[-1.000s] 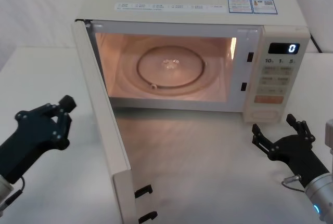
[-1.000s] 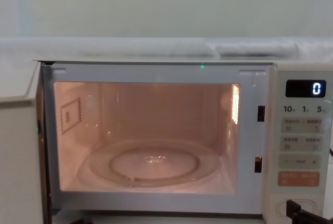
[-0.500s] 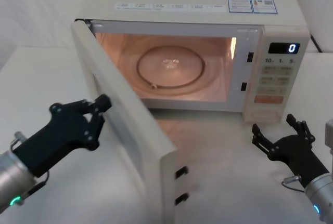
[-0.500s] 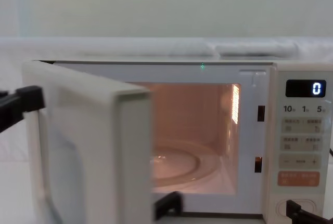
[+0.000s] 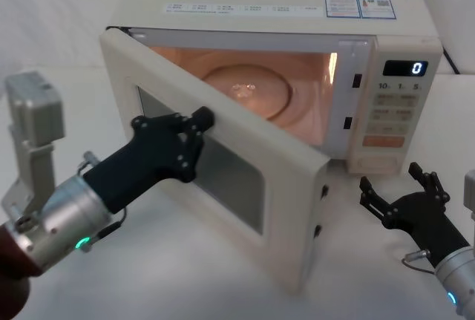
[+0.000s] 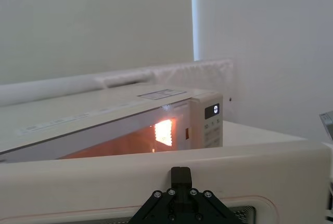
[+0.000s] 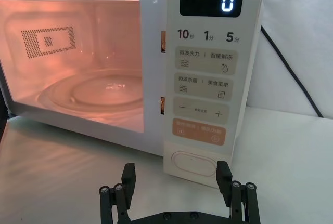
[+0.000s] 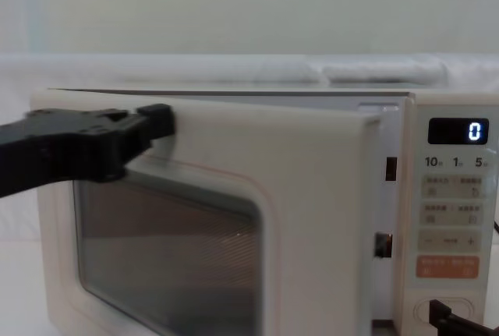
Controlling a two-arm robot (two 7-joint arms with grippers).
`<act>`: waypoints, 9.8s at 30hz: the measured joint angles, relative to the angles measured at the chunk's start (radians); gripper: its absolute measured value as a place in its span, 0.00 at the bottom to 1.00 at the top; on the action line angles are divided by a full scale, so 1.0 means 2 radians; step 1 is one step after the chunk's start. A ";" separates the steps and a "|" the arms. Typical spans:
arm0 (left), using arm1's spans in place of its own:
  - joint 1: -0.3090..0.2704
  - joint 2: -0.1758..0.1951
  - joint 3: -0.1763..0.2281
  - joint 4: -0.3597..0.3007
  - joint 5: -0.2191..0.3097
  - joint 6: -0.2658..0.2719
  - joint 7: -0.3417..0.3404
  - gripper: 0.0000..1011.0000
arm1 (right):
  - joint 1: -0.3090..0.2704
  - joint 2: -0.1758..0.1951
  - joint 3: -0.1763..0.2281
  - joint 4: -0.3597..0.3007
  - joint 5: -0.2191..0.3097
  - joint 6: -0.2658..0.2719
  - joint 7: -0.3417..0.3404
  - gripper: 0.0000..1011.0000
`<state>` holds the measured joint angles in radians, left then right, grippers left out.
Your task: Press the button to open the microwave door with one hand; close the microwave door with the other hand.
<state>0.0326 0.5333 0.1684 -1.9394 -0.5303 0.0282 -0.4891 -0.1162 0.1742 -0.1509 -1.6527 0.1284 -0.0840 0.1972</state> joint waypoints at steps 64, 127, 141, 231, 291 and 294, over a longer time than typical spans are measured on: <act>-0.134 -0.114 0.079 0.134 0.103 0.034 0.116 0.00 | 0.000 0.000 0.000 0.000 0.000 0.000 0.000 0.99; -0.147 -0.140 0.063 0.168 0.116 0.023 0.108 0.00 | 0.000 0.000 0.000 0.000 0.000 0.000 0.000 0.99; -0.152 -0.142 0.065 0.175 0.119 0.023 0.109 0.00 | 0.000 0.000 0.000 0.000 0.000 0.000 0.000 0.99; 0.096 -0.141 -0.075 0.072 0.132 -0.017 0.161 0.99 | 0.000 0.000 0.000 0.000 0.000 0.000 0.000 0.99; 0.094 -0.140 -0.075 0.068 0.132 -0.019 0.162 0.99 | 0.000 0.000 0.000 0.000 0.000 0.000 0.000 0.99; 0.094 -0.140 -0.075 0.068 0.132 -0.019 0.162 0.99 | 0.000 0.000 0.000 0.000 0.000 0.000 0.000 0.99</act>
<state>0.2209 0.2527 0.0187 -1.8031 -0.2671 -0.0088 -0.1657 -0.1162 0.1742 -0.1509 -1.6527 0.1284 -0.0839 0.1972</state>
